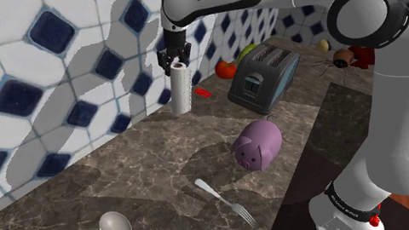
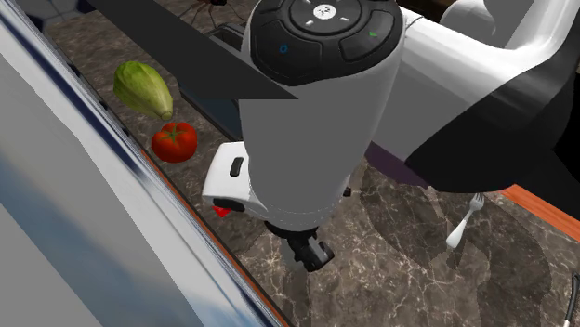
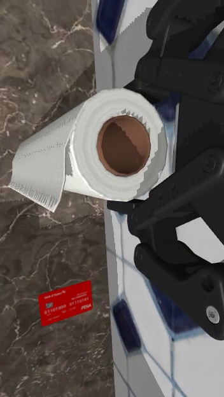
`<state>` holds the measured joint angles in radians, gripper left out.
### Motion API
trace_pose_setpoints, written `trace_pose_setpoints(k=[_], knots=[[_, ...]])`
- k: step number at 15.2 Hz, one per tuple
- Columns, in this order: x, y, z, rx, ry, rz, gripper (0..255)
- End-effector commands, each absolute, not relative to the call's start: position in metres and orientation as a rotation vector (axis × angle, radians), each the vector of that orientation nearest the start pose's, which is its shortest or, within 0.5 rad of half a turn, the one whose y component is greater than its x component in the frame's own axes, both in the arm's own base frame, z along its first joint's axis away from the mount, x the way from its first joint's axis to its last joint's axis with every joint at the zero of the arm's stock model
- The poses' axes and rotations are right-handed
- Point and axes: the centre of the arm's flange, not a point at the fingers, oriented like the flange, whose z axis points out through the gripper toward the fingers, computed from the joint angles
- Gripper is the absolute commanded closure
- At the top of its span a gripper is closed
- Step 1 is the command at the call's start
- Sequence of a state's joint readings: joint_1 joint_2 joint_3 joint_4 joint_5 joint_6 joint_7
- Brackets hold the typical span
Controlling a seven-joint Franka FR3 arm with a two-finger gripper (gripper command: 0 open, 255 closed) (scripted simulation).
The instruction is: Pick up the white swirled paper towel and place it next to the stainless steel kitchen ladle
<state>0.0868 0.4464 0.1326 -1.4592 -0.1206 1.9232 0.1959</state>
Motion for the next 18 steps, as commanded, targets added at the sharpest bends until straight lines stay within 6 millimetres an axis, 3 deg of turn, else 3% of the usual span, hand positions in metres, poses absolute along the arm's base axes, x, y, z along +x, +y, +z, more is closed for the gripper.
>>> trace_pose_setpoints(k=[1, 15, 18], knots=[[0.678, 0.127, 0.442, -3.191, -0.081, -0.052, 255], [0.678, 0.127, 0.514, -3.191, -0.081, -0.052, 255], [0.655, 0.159, 0.514, -3.191, -0.081, -0.052, 255]])
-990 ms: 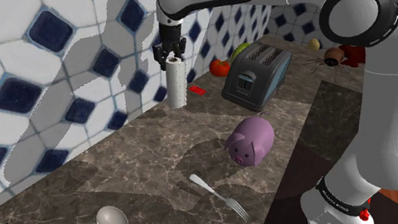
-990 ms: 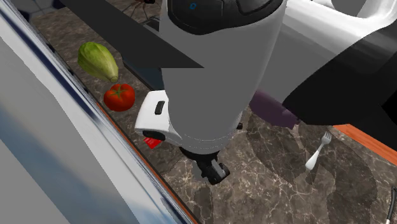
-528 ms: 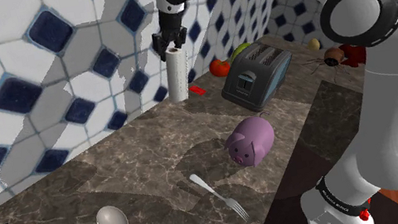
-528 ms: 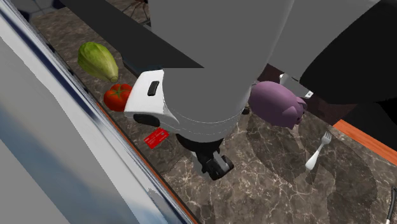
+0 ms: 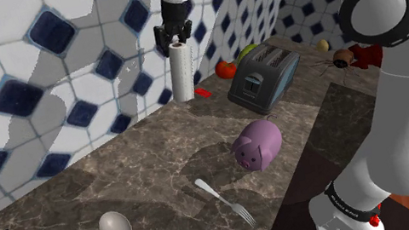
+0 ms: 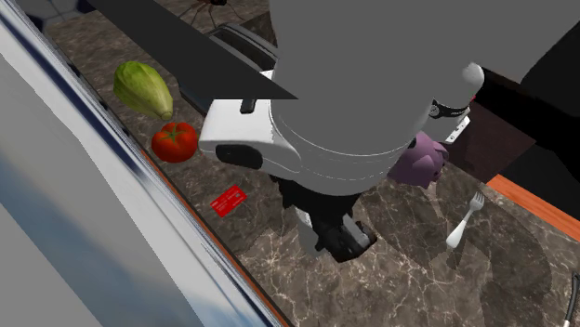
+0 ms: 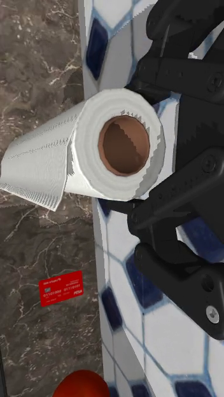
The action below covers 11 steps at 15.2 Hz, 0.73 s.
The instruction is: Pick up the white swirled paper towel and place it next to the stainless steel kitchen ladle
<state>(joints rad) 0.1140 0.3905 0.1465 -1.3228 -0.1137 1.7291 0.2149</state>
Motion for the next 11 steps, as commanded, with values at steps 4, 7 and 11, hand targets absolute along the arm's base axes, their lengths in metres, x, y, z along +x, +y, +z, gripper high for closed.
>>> trace_pose_setpoints(k=[4, 7, 11], knots=[[0.624, 0.202, 0.514, -3.191, -0.081, -0.052, 255], [0.6, 0.234, 0.515, -3.191, -0.081, -0.052, 255], [0.569, 0.276, 0.515, -3.191, -0.081, -0.052, 255]])
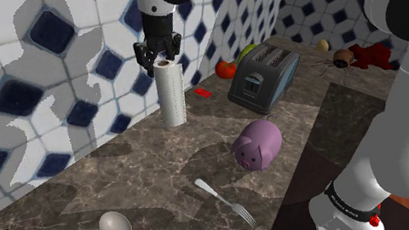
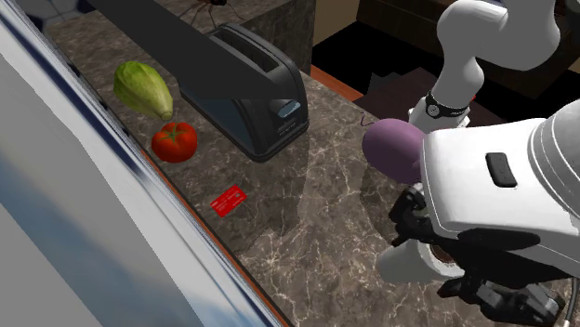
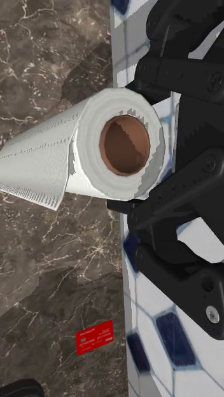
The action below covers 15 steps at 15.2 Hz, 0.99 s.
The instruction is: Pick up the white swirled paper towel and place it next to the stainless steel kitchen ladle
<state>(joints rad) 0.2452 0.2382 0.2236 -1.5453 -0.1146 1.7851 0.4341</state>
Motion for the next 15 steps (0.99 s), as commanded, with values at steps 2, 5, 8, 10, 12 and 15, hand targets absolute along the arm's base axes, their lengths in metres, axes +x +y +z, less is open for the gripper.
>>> trace_pose_setpoints(k=[2, 5, 8, 10, 12, 15], knots=[[0.553, 0.297, 0.515, -3.191, -0.081, -0.052, 255], [0.53, 0.329, 0.515, -3.191, -0.081, -0.052, 255], [0.506, 0.361, 0.515, -3.191, -0.081, -0.052, 255], [0.491, 0.382, 0.515, -3.191, -0.081, -0.052, 255], [0.475, 0.404, 0.515, -3.191, -0.081, -0.052, 255], [0.452, 0.436, 0.515, -3.191, -0.081, -0.052, 255]])
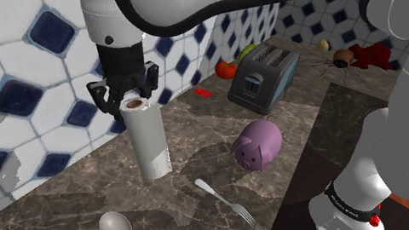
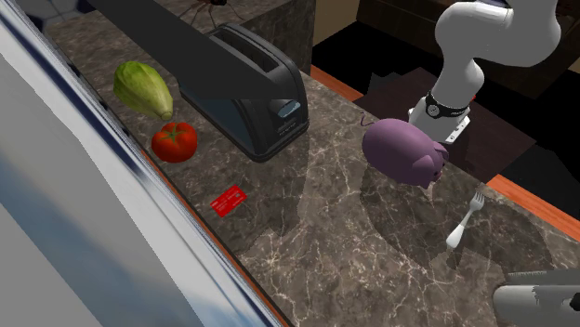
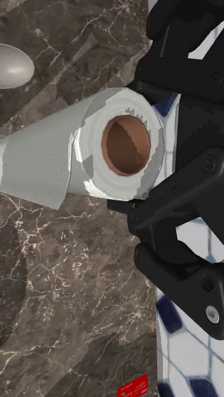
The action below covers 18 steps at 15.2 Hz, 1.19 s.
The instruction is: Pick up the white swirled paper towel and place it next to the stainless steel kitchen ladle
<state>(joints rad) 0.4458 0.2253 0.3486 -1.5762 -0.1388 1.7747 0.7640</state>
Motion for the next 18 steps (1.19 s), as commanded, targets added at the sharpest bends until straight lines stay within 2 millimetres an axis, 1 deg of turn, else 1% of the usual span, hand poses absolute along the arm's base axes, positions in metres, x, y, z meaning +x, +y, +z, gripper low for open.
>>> trace_pose_setpoints(k=[1, 18], knots=[[0.444, 0.446, 0.515, -3.191, -0.081, -0.052, 255], [0.311, 0.627, 0.515, -3.191, -0.081, -0.052, 255]])
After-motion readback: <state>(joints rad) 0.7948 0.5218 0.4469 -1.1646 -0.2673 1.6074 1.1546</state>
